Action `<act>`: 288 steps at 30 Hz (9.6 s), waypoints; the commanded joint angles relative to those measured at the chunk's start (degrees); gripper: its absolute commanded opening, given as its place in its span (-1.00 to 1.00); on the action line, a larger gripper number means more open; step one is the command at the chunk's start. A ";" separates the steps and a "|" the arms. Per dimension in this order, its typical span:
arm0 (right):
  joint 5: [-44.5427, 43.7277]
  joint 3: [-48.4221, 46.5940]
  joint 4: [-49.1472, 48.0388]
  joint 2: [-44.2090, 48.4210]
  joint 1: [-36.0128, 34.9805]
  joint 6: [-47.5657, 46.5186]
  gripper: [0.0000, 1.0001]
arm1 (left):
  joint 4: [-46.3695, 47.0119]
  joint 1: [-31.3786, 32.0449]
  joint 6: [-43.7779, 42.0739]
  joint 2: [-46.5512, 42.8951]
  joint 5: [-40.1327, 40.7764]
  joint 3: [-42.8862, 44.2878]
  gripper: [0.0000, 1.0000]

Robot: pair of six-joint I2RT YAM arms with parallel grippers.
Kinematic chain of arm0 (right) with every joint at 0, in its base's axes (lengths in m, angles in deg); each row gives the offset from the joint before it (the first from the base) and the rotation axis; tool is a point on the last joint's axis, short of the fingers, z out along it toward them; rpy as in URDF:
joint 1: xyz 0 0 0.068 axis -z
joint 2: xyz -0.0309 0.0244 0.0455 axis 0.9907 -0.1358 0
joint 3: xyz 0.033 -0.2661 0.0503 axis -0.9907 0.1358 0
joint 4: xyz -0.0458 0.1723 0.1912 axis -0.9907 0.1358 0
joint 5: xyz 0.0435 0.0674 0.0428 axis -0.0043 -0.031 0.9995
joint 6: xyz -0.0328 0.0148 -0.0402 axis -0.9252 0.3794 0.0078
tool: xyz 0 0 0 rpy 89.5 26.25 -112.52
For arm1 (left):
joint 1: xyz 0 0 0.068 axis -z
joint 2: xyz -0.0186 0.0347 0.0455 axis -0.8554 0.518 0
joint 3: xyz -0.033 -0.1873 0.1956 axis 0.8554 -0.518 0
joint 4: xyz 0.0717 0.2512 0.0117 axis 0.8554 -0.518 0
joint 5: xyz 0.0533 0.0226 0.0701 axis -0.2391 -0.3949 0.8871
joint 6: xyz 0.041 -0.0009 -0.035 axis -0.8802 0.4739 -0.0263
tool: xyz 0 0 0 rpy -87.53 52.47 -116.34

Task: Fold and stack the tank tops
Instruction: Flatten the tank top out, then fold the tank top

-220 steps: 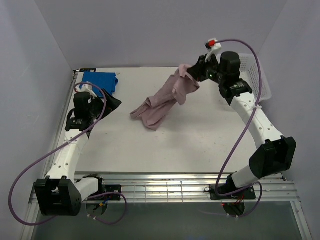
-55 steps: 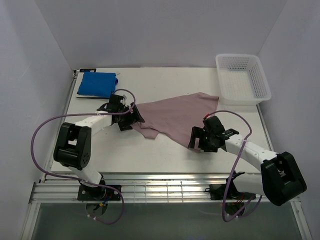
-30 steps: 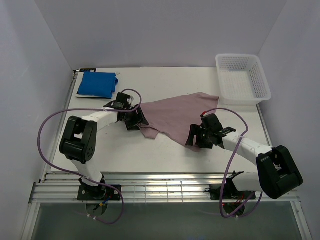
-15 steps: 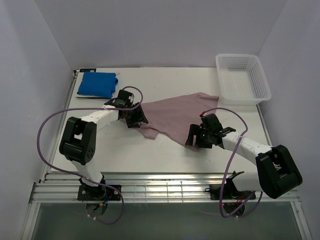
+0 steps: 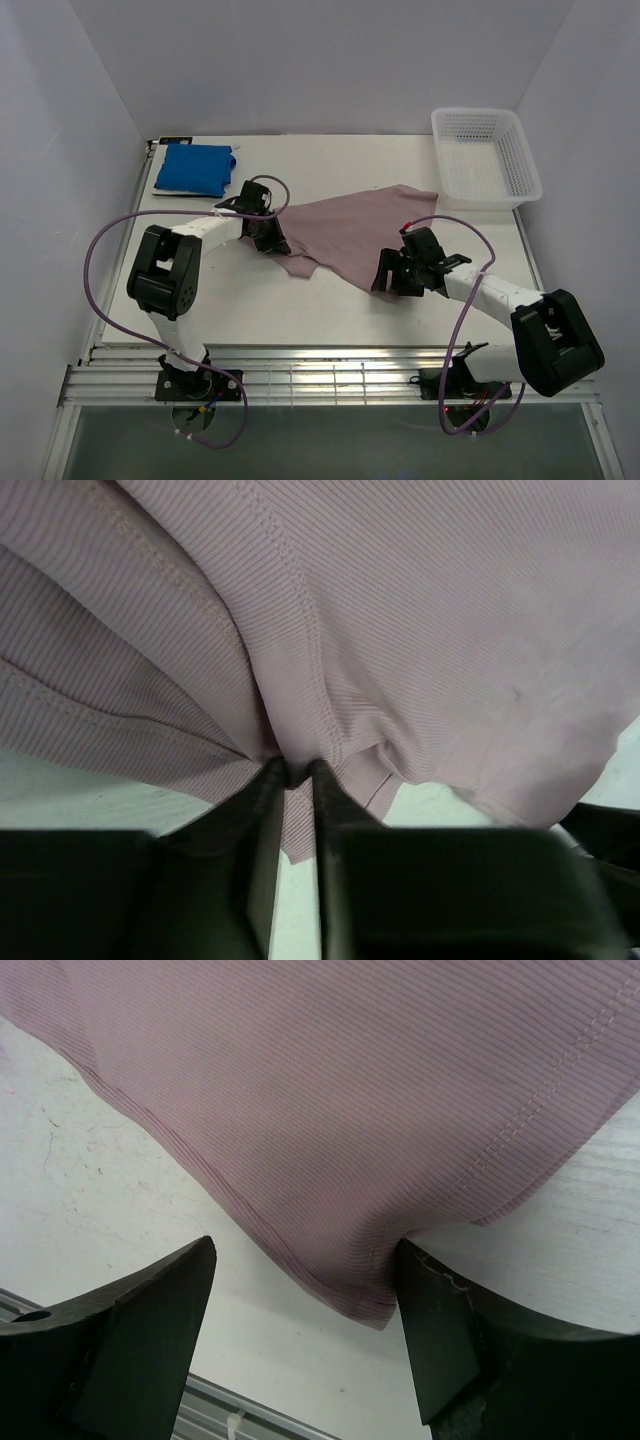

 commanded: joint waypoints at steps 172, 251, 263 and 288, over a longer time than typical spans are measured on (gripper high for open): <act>-9.45 -0.96 10.19 16.03 14.76 -4.72 0.80 | 12.97 9.97 15.22 -28.05 5.51 -28.55 0.96; -3.04 -6.58 3.16 8.13 17.92 -6.13 -0.85 | 9.72 10.60 9.94 -20.85 2.70 -15.72 -1.00; -2.68 -16.25 3.25 -0.84 18.72 -6.92 -0.85 | 8.23 3.22 6.96 -14.08 -2.83 -9.39 -1.00; -3.30 -34.97 3.16 -22.64 19.86 -9.12 -0.74 | 2.44 -3.99 3.62 4.73 -7.50 7.83 -0.96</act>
